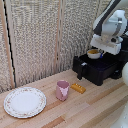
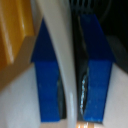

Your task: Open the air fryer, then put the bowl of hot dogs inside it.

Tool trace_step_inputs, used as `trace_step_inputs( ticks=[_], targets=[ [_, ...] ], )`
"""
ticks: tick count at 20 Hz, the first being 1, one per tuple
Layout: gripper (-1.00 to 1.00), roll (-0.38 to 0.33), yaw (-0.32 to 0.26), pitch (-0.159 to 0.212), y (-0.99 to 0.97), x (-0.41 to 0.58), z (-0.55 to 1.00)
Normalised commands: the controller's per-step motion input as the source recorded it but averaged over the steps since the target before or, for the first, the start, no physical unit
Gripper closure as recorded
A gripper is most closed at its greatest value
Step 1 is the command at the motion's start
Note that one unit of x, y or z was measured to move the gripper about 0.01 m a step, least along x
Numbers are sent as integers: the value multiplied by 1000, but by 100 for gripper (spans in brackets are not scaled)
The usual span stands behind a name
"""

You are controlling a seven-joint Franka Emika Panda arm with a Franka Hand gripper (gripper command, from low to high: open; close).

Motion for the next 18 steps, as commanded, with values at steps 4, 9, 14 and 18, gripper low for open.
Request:
trace_step_inputs(
  ticks=[4, 9, 14, 18],
  targets=[
    [100, 95, -130, -54, -207, 304, -304],
    [100, 72, -178, -99, 101, 489, -201],
    [100, 61, -107, -54, 79, 551, -25],
    [100, 1, 1, 26, -109, 373, -64]
  ],
)
